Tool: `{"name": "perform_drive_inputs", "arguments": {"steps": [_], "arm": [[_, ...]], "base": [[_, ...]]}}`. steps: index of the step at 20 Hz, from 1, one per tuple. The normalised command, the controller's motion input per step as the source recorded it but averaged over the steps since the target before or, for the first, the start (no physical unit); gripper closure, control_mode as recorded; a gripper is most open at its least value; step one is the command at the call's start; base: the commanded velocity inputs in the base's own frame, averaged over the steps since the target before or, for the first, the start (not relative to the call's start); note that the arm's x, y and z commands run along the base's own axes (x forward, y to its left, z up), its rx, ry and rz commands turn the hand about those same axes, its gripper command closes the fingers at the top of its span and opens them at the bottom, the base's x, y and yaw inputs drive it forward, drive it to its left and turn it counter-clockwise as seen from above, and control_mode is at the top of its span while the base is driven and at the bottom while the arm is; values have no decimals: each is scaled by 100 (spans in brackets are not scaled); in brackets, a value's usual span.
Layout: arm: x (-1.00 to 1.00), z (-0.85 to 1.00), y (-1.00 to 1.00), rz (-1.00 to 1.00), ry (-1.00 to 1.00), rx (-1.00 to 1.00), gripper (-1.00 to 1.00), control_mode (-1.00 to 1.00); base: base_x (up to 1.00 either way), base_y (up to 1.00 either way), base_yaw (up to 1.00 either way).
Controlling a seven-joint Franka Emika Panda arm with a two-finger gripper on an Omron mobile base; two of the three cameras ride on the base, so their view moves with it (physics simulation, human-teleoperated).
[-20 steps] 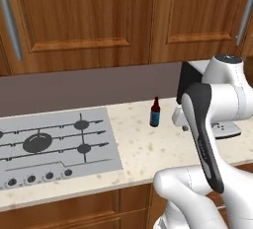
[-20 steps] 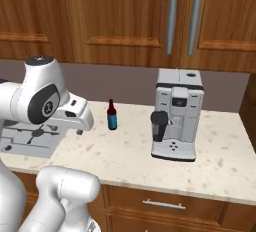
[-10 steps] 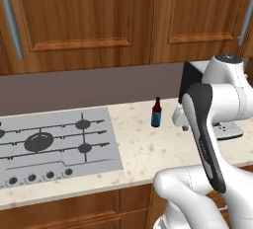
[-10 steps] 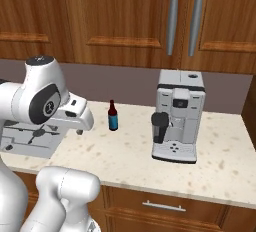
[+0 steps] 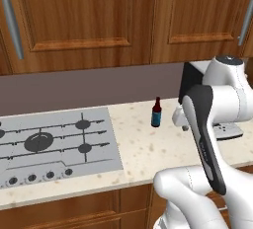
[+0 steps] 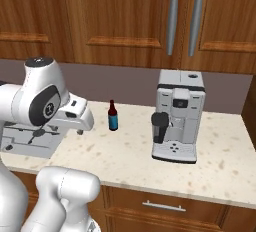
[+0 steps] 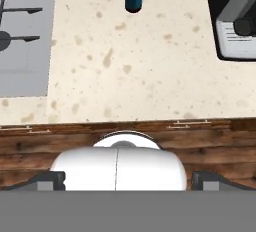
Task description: Move the drinks to the dining counter.
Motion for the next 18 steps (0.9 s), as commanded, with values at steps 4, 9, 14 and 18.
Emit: {"name": "perform_drive_inputs", "arguments": {"steps": [4, 9, 14, 18], "arm": [[16, -7, 0, 0, -23, -9, -100, -100], [2, -1, 0, 0, -31, -6, -100, -100], [15, 0, 0, 0, -13, 0, -100, -100], [48, 3, 0, 0, -5, 1, -100, -100]], "base": [[0, 0, 0], [0, 0, 0], [0, 0, 0], [0, 0, 0]]}}
